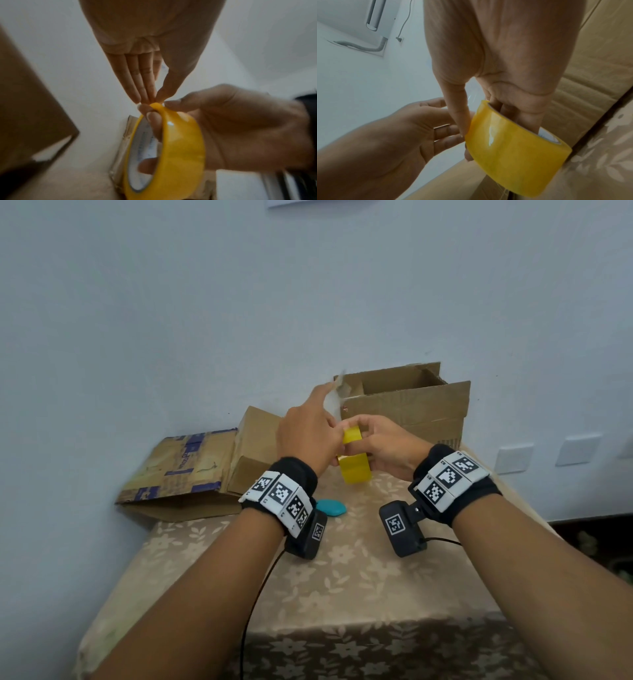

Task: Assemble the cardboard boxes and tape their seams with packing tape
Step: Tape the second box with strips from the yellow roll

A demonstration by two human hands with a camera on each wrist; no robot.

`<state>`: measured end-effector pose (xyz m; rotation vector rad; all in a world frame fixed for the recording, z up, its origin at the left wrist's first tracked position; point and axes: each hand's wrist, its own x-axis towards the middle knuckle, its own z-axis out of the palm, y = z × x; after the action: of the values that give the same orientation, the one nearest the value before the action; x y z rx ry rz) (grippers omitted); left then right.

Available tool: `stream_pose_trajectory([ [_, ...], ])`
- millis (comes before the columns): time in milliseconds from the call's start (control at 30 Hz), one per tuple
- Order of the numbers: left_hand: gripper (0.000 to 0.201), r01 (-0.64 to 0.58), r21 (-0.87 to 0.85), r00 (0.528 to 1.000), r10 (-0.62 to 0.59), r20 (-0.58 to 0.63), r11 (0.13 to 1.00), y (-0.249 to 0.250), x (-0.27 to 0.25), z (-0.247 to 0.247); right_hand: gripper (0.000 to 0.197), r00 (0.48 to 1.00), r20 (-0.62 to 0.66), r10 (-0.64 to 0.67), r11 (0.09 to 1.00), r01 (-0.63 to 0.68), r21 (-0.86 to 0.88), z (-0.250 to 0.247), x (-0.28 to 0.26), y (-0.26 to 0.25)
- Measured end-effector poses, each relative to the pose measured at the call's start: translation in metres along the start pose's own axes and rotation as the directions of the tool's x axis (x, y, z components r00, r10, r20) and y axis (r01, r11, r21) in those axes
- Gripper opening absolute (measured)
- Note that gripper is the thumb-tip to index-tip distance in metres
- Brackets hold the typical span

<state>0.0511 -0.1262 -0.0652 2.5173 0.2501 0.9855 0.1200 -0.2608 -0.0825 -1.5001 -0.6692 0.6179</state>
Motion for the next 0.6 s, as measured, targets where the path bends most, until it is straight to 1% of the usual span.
stream_pose_trajectory([
  [100, 0.068, 0.090, -0.205, 0.996, -0.086, 0.024, 0.975, -0.006, 0.002, 0.002, 0.053, 1.000, 0.018, 0.000, 1.000, 0.000, 0.003, -0.003, -0.001, 0.000],
  [133, 0.069, 0.105, -0.243, 0.994, -0.100, 0.033, 0.964, -0.008, 0.003, 0.001, 0.058, 0.999, 0.034, 0.001, 1.000, -0.001, 0.005, -0.003, -0.002, 0.000],
  [267, 0.070, 0.106, -0.290, 0.994, -0.100, 0.036, 0.951, -0.010, 0.004, 0.000, 0.070, 0.996, 0.089, 0.008, 0.999, -0.012, 0.045, -0.004, -0.001, 0.002],
  [400, 0.061, 0.080, -0.364, 0.997, -0.070, 0.038, 0.928, -0.007, 0.000, 0.003, 0.081, 0.998, 0.060, 0.011, 0.999, -0.014, 0.051, 0.002, 0.000, 0.007],
  [433, 0.058, 0.082, -0.387, 0.996, -0.066, 0.056, 0.918, -0.006, -0.002, 0.004, 0.081, 0.999, 0.054, 0.009, 0.999, -0.012, 0.047, 0.003, 0.001, 0.008],
  [500, 0.053, 0.087, -0.412, 0.995, -0.059, 0.081, 0.907, -0.003, -0.002, 0.005, 0.074, 0.999, 0.036, 0.019, 0.999, -0.021, 0.042, 0.005, 0.002, 0.012],
  [600, 0.059, 0.141, -0.447, 0.984, -0.074, 0.162, 0.883, -0.002, 0.002, 0.001, 0.061, 0.998, -0.026, 0.061, 0.995, -0.059, 0.077, 0.004, 0.003, 0.018],
])
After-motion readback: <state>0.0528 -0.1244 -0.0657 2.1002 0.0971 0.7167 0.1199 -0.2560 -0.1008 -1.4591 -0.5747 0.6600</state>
